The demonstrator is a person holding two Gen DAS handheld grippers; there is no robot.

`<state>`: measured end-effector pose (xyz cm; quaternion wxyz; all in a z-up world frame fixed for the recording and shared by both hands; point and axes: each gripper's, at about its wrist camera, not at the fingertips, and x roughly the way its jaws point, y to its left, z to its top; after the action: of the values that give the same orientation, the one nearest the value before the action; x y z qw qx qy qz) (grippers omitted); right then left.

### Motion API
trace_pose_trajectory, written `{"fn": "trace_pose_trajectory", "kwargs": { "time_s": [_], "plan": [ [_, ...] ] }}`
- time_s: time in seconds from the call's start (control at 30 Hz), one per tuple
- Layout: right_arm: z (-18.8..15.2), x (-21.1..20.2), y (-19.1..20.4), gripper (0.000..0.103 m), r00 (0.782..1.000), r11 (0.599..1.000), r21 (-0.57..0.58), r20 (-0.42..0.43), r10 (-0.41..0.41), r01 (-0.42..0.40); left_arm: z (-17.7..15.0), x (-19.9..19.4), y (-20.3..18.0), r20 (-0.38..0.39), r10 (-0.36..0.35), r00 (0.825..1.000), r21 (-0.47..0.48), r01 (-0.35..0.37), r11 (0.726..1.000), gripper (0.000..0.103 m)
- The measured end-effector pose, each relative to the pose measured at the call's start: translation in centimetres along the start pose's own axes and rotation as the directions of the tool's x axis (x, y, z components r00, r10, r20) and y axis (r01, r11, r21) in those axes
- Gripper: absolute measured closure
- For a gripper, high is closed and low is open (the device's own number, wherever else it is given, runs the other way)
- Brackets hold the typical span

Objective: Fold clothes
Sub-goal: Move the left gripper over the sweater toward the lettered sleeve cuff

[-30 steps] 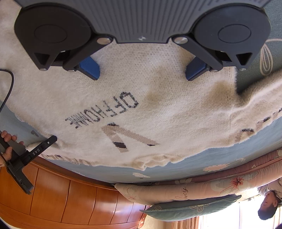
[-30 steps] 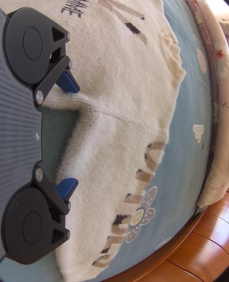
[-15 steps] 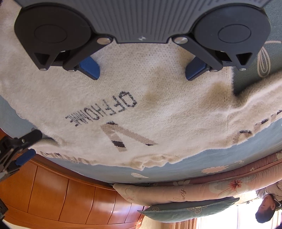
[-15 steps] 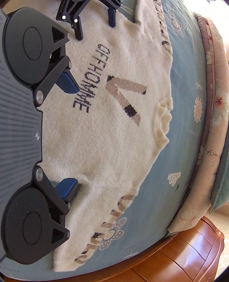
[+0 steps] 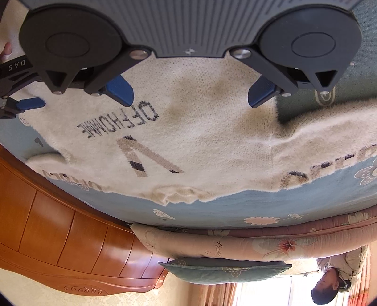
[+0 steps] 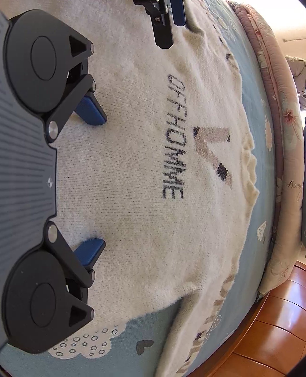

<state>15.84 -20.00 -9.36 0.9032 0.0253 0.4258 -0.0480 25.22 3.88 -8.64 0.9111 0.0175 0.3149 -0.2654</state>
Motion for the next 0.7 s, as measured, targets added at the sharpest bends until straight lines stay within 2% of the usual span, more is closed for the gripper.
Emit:
{"fn": "trace_pose_trajectory", "kwargs": {
  "time_s": [0.23,0.3,0.37,0.4,0.5,0.57,0.63,0.67,0.7],
  "plan": [
    [-0.6,0.0,-0.1,0.000,0.999,1.000,0.028,0.051,-0.016,0.014,2.6,-1.7,5.1,0.107,0.074,0.992,-0.127,-0.060,0.990,0.001],
    [-0.6,0.0,-0.1,0.000,0.998,0.999,0.035,0.053,-0.017,0.015,3.4,-1.6,7.4,0.106,0.089,0.990,-0.198,-0.066,0.978,0.001],
    [-0.7,0.0,0.1,0.000,0.998,0.999,0.034,0.057,-0.022,0.020,4.3,-1.2,10.3,0.095,0.087,0.992,-0.286,-0.057,0.956,0.001],
    [-0.7,0.0,0.2,0.000,0.998,0.999,0.033,0.059,-0.025,0.023,4.4,-0.9,12.0,0.088,0.079,0.993,-0.355,-0.043,0.934,0.001],
    [-1.0,0.0,0.2,0.000,0.997,0.999,0.031,0.069,-0.028,0.026,3.7,0.3,15.3,0.033,0.040,0.999,-0.468,-0.020,0.883,0.001],
    [-1.0,0.0,0.2,0.000,0.997,0.999,0.032,0.075,-0.028,0.026,3.0,0.8,16.5,-0.034,0.063,0.997,-0.465,-0.071,0.882,0.001],
    [-1.1,0.0,0.3,0.000,0.996,0.999,0.034,0.078,-0.031,0.028,2.8,0.2,17.1,-0.036,0.061,0.998,-0.476,-0.071,0.877,0.001],
    [-1.1,0.0,0.3,0.000,0.996,0.999,0.036,0.080,-0.032,0.029,2.9,-0.2,17.3,-0.044,0.088,0.995,-0.499,-0.099,0.861,0.001],
    [-1.1,0.0,0.3,0.000,0.996,0.999,0.036,0.084,-0.034,0.031,3.0,-0.8,17.6,-0.058,0.149,0.987,-0.528,-0.157,0.835,0.001]
  ]
}}
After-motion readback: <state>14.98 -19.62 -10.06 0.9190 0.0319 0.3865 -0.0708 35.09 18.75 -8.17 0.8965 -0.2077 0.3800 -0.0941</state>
